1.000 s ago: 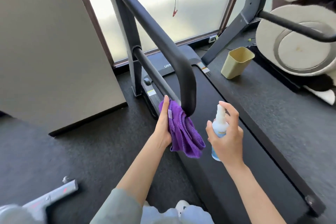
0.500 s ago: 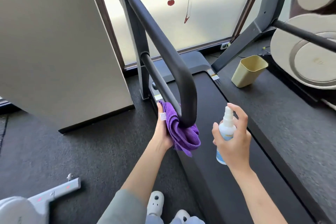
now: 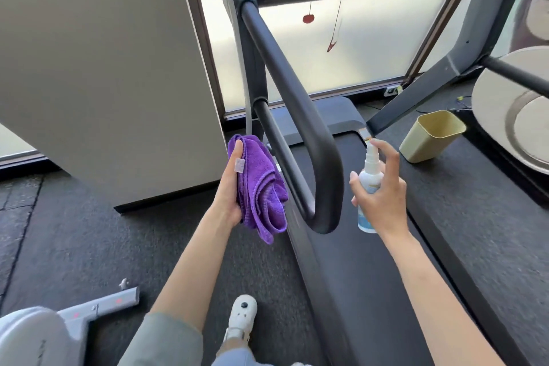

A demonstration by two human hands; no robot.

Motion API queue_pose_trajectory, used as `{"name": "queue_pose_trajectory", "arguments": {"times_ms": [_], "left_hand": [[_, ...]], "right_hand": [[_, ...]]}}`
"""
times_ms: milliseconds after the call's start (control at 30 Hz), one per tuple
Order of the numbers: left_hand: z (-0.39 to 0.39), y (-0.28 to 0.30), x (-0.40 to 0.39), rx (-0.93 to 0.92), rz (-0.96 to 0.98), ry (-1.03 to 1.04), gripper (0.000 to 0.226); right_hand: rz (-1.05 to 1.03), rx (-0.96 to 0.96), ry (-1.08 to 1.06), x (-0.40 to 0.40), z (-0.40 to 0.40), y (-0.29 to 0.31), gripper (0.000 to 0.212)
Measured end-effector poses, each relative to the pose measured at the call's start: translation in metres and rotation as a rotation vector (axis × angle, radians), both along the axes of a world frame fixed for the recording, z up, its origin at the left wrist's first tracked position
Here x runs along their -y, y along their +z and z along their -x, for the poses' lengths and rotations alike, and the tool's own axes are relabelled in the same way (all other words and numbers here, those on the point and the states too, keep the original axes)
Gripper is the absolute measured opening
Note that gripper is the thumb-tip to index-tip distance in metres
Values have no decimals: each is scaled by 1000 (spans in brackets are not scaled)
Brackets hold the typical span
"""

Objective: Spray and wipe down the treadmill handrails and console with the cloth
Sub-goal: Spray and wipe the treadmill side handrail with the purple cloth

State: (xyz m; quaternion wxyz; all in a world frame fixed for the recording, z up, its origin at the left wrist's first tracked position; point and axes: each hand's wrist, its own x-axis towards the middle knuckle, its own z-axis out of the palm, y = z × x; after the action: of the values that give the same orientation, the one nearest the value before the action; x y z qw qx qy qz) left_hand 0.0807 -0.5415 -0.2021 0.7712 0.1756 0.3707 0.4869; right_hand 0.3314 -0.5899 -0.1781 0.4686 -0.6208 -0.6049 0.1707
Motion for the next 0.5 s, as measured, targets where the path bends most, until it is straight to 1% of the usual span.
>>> {"name": "queue_pose_trajectory", "arguments": {"times_ms": [133,267,333,400,500], "left_hand": [[-1,11,-44,72,-27,37,59],[-5,25,-87,86,-1,-5,69],[-9,35,-109,86,11,-48,69],[-13,44,-131,123,9,-88,70],[-19,59,-165,160,-19,-80,68]], "right_hand": [[-29,-63,-26,-17,0,4,62],[-74,-106,-123,-19,5,19,67],[-89,-129,-153,-20,5,36,70],[-103,-143,-162,-24,6,58,70],[-164,-147,-136,-35,8,101,73]]}}
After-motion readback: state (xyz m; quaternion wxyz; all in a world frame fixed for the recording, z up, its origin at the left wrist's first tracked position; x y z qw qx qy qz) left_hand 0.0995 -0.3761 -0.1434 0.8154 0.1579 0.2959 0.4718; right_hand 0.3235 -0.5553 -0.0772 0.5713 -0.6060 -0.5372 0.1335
